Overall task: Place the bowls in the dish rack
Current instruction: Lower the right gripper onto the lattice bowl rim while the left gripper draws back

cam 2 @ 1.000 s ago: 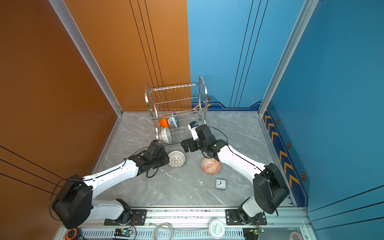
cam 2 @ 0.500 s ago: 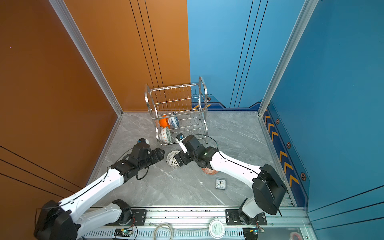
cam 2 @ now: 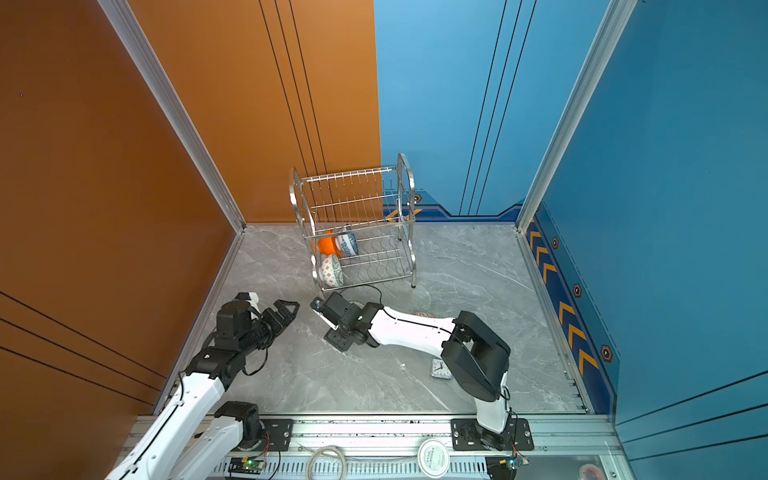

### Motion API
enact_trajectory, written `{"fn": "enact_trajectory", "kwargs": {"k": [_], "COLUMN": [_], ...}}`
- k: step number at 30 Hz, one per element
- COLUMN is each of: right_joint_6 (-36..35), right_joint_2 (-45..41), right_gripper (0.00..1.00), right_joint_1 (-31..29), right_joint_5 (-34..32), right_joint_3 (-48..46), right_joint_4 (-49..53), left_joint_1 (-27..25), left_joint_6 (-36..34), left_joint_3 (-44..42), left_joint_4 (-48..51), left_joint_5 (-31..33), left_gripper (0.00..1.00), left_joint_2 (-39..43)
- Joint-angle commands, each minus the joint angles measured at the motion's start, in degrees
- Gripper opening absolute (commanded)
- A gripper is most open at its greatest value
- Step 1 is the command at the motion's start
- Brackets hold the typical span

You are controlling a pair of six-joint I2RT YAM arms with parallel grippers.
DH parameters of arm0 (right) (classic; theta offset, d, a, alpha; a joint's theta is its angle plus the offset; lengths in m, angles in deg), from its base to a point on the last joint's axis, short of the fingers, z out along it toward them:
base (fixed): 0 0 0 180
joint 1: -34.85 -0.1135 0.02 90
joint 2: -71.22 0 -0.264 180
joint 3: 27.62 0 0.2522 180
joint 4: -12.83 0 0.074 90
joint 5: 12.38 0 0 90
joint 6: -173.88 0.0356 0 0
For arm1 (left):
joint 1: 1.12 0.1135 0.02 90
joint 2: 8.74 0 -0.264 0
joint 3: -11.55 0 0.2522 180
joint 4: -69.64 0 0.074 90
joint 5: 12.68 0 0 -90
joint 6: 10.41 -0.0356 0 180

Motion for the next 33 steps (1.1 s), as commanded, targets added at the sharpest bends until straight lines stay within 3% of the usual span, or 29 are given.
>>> {"fn": "enact_trajectory", "kwargs": {"k": [1,14,24,28,33], "right_joint_6": [-0.73,-0.52,-0.88,0.11,4.87], "right_joint_2": [1.65,7.29,6.2,1.95,-9.05], "right_gripper": [0.57,0.29,0.0,0.0,0.0], "right_joint_1": [0.11,-0.15,0.18,1.56,7.04], "right_joint_5": [-2.31,-1.74,-2.03,3.61,15.73], "right_joint_3": [2.72,6.23,6.0,4.33,-2.07], "right_joint_4": [4.12,6.23,6.53,4.66,-4.33], "left_joint_1": [1.49,4.73,5.22,5.17,5.02], "left_joint_6": [-0.05,-0.84,-1.23,-1.32,-1.48], "left_joint_3": [-0.73,-2.05,-2.1,-1.95,-1.23], "left_joint_4": [-1.21,-2.66,-3.12,-3.1,-3.06], "left_joint_5": [-4.26,-7.1,-7.25,-7.25,-8.02], "left_gripper": [0.98,0.98,0.98,0.98,0.98], "left_joint_2": [1.21,0.6,0.5,0.52,0.59]}}
